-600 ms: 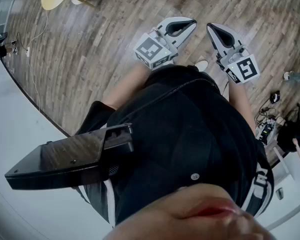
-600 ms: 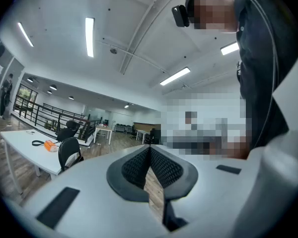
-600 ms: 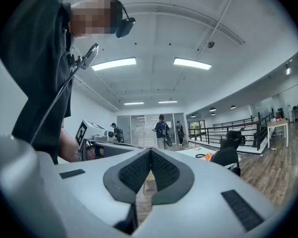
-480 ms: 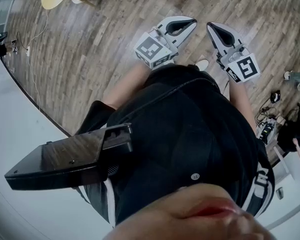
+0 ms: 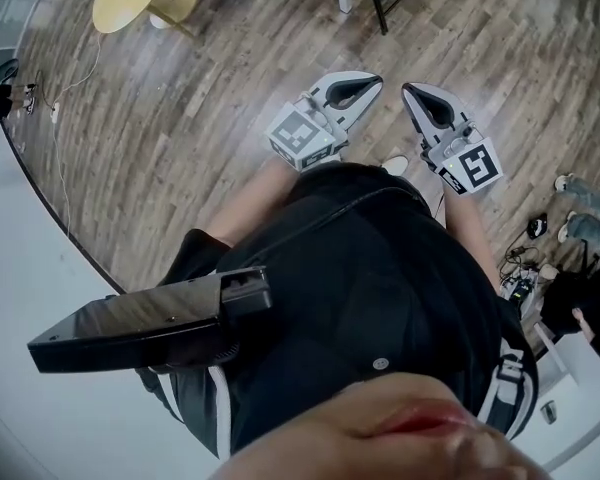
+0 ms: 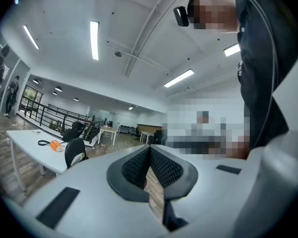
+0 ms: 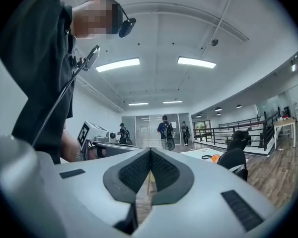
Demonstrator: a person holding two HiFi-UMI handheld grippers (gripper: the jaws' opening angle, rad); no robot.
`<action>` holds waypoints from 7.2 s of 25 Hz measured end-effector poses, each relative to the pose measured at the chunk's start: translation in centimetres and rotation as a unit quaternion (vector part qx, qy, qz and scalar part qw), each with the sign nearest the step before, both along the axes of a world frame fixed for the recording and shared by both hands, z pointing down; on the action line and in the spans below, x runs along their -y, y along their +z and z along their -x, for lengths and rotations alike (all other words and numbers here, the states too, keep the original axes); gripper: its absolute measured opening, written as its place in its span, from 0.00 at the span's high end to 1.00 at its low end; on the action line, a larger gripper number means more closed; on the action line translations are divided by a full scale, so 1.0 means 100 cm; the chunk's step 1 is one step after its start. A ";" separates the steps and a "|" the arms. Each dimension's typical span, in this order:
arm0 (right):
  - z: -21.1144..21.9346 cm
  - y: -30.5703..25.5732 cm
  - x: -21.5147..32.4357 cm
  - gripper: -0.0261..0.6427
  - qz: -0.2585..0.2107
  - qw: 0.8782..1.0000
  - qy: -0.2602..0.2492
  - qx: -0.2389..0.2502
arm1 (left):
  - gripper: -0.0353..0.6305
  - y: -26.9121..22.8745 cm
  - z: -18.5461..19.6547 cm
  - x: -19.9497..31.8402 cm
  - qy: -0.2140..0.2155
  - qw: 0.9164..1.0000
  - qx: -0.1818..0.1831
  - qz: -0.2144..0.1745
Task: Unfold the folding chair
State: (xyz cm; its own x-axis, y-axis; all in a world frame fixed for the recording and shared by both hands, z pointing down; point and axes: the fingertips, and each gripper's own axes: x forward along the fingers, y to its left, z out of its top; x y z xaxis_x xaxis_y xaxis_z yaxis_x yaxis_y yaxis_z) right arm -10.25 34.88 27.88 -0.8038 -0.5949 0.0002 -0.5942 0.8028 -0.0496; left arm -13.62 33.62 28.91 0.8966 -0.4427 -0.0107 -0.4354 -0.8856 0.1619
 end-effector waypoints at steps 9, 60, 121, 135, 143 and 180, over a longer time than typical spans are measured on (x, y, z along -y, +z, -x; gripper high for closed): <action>0.021 0.000 0.016 0.96 0.009 1.000 0.011 0.006 | 0.95 0.001 0.030 0.007 -0.019 1.000 0.004 -0.008; -0.036 0.014 0.220 0.96 -0.012 1.000 -0.017 0.023 | 0.95 0.015 -0.041 0.211 -0.061 0.997 0.045 0.004; -0.053 0.164 0.613 0.96 0.140 0.960 0.240 0.045 | 0.60 0.262 -0.069 0.706 -0.037 0.955 0.225 0.191; -0.077 0.181 0.603 0.96 0.177 0.944 0.272 0.058 | 0.81 0.287 -0.076 0.706 -0.035 0.930 0.254 0.263; -0.104 0.226 0.595 0.96 0.260 0.909 0.324 0.046 | 0.82 0.281 -0.084 0.690 -0.032 0.925 0.267 0.267; -0.164 0.501 0.643 0.62 0.503 0.750 0.428 -0.041 | 0.83 0.270 -0.136 0.648 -0.036 0.933 0.247 0.260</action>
State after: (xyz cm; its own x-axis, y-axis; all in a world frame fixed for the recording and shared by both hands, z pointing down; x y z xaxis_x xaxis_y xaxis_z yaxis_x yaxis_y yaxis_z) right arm 6.11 -29.46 78.00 -0.0997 -0.5586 0.8234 -0.9045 -0.2940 -0.3090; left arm -0.06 -31.17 55.88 0.7037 -0.3318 0.6282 -0.6253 -0.7090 0.3261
